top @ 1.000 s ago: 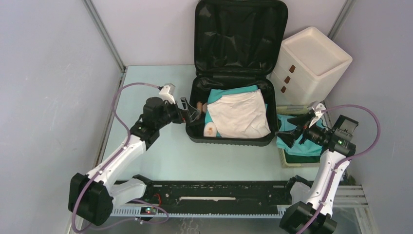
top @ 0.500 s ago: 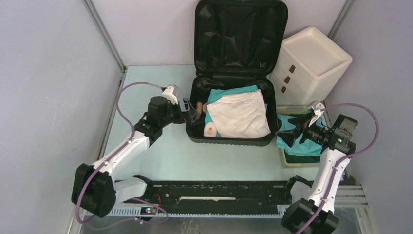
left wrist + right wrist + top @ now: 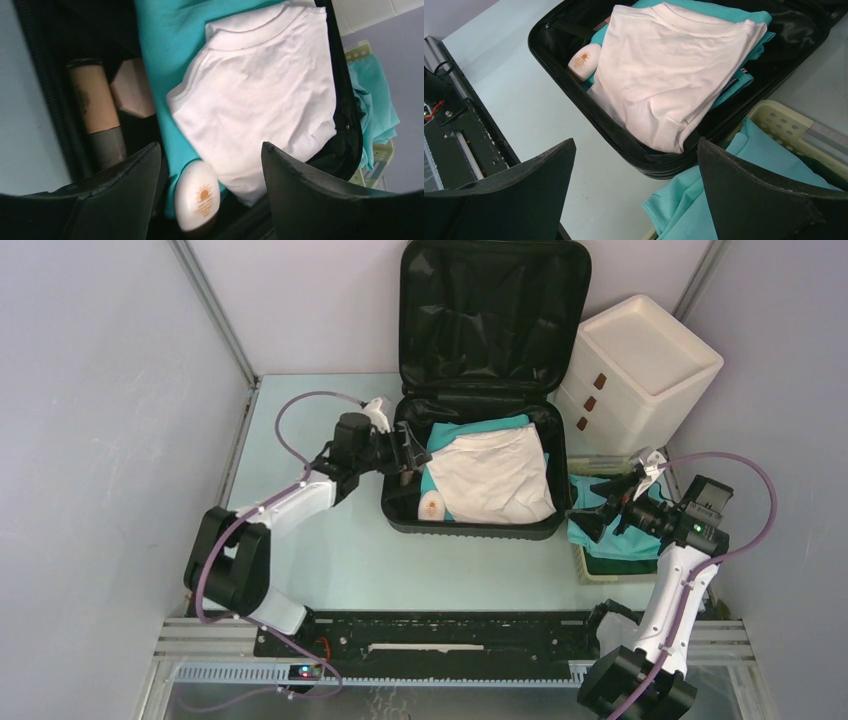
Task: Open, take out, and arrange the luggage
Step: Pick up the clothes from the opened luggage.
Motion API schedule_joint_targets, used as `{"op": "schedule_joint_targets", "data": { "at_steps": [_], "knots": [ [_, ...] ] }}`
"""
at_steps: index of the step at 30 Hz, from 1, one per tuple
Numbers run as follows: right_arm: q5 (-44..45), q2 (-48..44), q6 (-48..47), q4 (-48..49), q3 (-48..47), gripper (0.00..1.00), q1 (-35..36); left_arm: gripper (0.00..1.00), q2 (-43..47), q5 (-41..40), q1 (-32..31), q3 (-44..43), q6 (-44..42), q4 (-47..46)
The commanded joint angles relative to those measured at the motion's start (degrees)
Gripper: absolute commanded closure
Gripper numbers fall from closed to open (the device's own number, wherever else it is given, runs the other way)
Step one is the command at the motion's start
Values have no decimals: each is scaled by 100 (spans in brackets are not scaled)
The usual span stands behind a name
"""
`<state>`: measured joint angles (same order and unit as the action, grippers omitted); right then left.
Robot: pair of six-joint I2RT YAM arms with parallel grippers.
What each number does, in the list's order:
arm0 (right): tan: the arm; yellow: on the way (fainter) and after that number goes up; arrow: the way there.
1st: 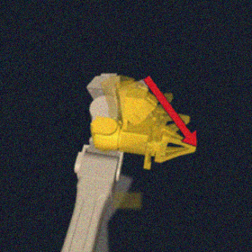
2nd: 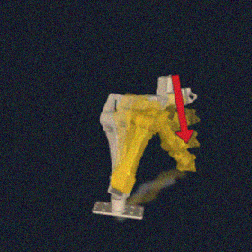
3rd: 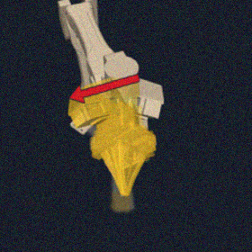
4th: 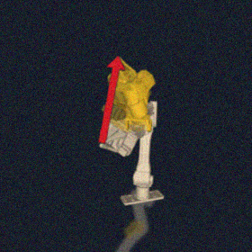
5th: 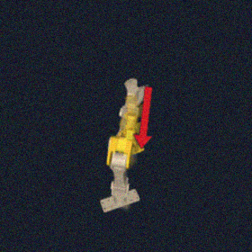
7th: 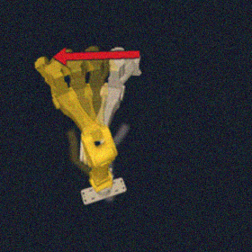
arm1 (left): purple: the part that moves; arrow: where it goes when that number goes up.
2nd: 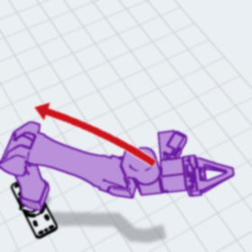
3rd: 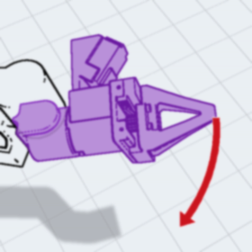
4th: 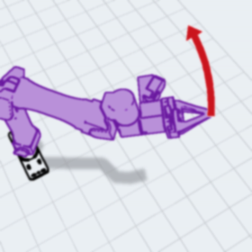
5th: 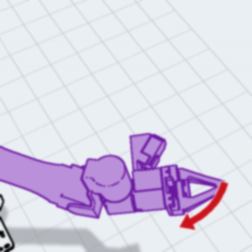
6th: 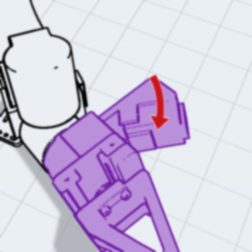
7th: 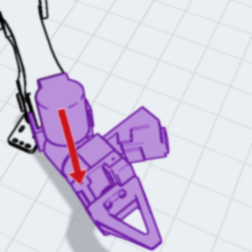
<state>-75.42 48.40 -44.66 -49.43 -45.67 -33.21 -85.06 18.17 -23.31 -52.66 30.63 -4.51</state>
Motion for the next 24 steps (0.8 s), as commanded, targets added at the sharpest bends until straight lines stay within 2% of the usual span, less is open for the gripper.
{"op": "schedule_joint_targets", "data": {
  "at_steps": [1, 12, 17, 24],
  "knots": [
    [-24, 11, -45, 101, 22, 0, 41, 23, -410, -75, -296, -581, 197, -200],
    [2, 88, -66, 109, 38, 0, 67, 23, -843, -769, -791, -938, -287, 411],
    [25, 105, -74, 103, 40, 0, 82, 23, -606, -1077, -1009, -858, -673, 943],
    [91, 154, 139, 238, 35, 0, 208, 24, 198, -935, -1070, -350, -1199, 1141]
  ]
}}
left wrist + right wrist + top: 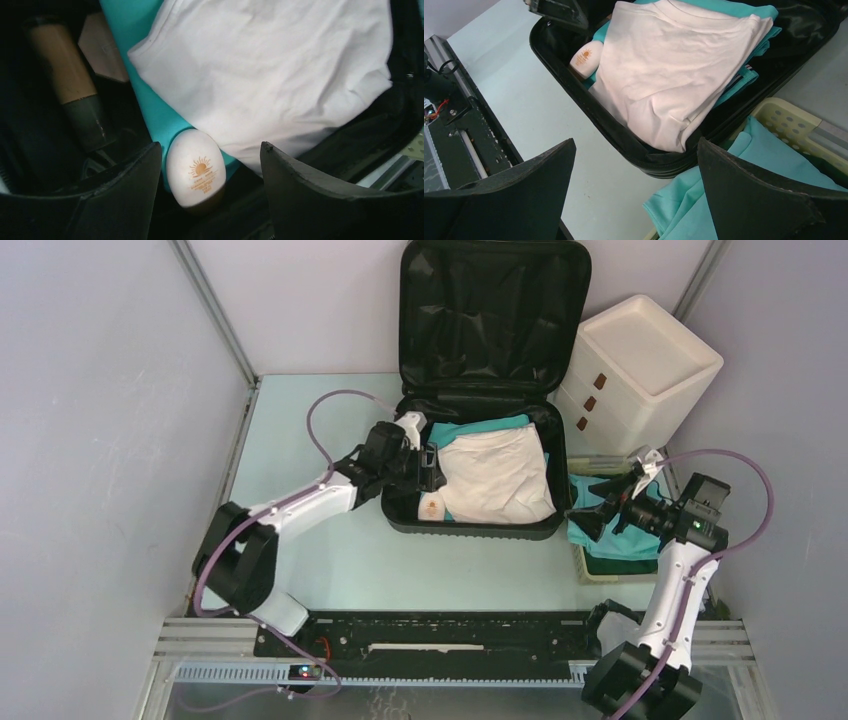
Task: Open, take out, and arrange the luggage
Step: Pick up the clothes from the opened luggage.
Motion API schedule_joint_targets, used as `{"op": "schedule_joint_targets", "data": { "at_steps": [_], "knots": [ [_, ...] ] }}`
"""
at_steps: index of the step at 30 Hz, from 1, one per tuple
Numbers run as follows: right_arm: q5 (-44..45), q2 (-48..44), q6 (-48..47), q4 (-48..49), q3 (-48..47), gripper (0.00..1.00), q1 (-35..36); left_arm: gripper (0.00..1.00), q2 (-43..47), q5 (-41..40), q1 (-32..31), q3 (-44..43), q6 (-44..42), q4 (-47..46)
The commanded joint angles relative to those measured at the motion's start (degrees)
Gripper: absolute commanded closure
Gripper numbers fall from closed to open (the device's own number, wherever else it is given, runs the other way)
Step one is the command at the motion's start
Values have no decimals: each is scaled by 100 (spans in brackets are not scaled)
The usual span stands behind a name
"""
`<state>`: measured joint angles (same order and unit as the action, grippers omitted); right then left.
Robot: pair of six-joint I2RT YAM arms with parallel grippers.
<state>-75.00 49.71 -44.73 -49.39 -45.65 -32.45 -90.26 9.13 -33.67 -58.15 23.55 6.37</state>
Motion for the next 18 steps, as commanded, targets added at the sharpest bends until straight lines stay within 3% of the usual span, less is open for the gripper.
{"op": "schedule_joint_targets", "data": {
  "at_steps": [1, 5, 11, 18],
  "knots": [
    [134, 41, 392, 400, 30, 0, 265, 24, 835, -7, -34, 273, -543, 71],
    [1396, 232, 1268, 1023, -314, 1, 1284, 23, 1436, -13, -27, 448, -685, 235],
    [3374, 1389, 2211, 1223, -1548, 4, 2821, 21, 2631, -37, -2, 432, -969, 706],
    [5332, 2770, 3675, 1460, -2645, 8, 3979, 12, 3703, -440, 220, 180, -1729, 1959]
  ]
}}
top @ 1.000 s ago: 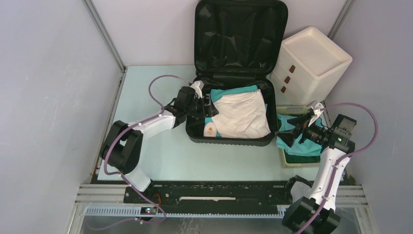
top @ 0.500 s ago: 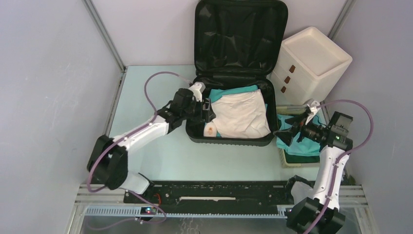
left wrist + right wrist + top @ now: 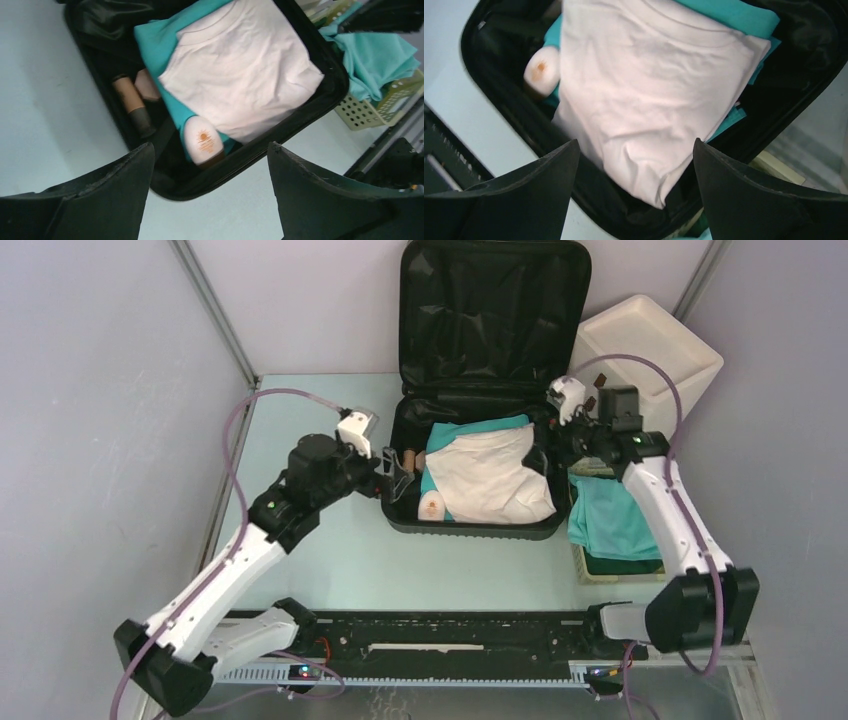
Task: Open, take out, and arrange the luggage
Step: Pick up the clothes from the opened luggage.
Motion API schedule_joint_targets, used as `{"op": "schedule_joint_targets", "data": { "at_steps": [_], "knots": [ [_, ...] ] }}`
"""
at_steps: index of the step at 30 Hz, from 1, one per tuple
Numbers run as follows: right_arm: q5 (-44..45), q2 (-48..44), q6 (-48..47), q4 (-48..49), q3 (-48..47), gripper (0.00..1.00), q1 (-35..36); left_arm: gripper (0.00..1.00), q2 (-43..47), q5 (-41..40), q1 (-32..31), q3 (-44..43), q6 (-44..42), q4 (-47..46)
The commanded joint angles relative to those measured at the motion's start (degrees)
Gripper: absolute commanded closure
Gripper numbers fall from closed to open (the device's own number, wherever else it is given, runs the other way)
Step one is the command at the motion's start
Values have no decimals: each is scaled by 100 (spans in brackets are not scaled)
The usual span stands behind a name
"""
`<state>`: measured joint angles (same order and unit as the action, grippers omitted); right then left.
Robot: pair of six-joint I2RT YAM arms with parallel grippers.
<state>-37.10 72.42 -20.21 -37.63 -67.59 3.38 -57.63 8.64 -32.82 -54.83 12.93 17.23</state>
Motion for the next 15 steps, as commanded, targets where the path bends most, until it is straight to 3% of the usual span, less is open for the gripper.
{"op": "schedule_joint_targets", "data": {
  "at_steps": [1, 3, 6, 8, 10, 12, 15],
  "knots": [
    [1840, 611, 1630, 364, -483, 10, 454, 8, 603, -608, 157, -105, -842, 991],
    [2082, 735, 2042, 502, -406, 11, 525, 1, 970, -1141, 185, 253, -1145, 875],
    [2468, 731, 2306, 773, 0, 12, 563, 0, 1346, -1696, 237, 1046, -1267, 365],
    [2409, 734, 2345, 848, 206, 14, 550, 0, 1298, -1633, 283, 1178, -1429, 389],
    [2239, 814, 2340, 921, 336, 30, 565, 0, 1176, -1651, 325, 1060, -1468, 476],
    [2268, 952, 2314, 938, 363, 38, 591, 0, 1053, -1384, 406, 992, -1476, 480],
    [2384, 1129, 2327, 909, 363, 36, 585, 0, 956, -1294, 443, 935, -1466, 568]
  ]
}}
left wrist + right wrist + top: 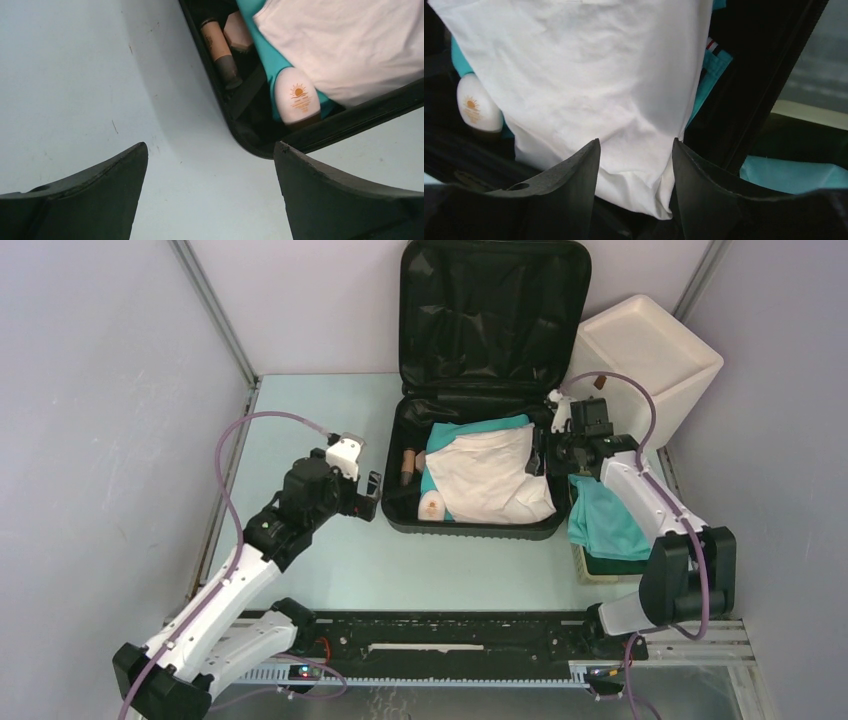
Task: Open, take out, and arrange the luggage
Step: Pick up the clothes from the opened luggage.
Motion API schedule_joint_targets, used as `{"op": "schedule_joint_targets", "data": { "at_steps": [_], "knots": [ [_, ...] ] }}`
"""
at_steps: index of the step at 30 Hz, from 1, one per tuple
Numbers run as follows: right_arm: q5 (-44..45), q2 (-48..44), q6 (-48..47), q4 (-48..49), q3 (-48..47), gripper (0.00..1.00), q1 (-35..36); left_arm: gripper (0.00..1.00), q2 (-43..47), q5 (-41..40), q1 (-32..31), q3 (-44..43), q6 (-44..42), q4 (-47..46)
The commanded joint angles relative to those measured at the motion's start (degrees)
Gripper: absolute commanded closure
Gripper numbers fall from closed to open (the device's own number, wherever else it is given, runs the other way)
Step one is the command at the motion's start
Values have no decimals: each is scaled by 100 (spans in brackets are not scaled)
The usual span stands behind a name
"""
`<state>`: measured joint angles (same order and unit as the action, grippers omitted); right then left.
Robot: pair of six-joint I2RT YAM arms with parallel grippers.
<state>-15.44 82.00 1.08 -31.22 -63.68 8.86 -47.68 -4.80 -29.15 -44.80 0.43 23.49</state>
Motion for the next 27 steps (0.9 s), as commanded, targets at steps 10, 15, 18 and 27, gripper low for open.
{"op": "schedule_joint_targets", "data": {
  "at_steps": [10, 15, 18, 27],
  "knots": [
    [541, 646, 69, 305, 76, 30, 141, 0, -66, 151, 93, -38, -217, -83],
    [374, 618, 14, 283, 146, 38, 237, 0, -58, 172, 102, -29, -210, -81],
    [287, 516, -48, 287, 201, 49, 304, 0, -57, 179, 110, -29, -215, -81],
    [148, -118, -99, 342, 208, 94, 179, 0, -70, 220, 120, -28, -205, -87]
  ]
}}
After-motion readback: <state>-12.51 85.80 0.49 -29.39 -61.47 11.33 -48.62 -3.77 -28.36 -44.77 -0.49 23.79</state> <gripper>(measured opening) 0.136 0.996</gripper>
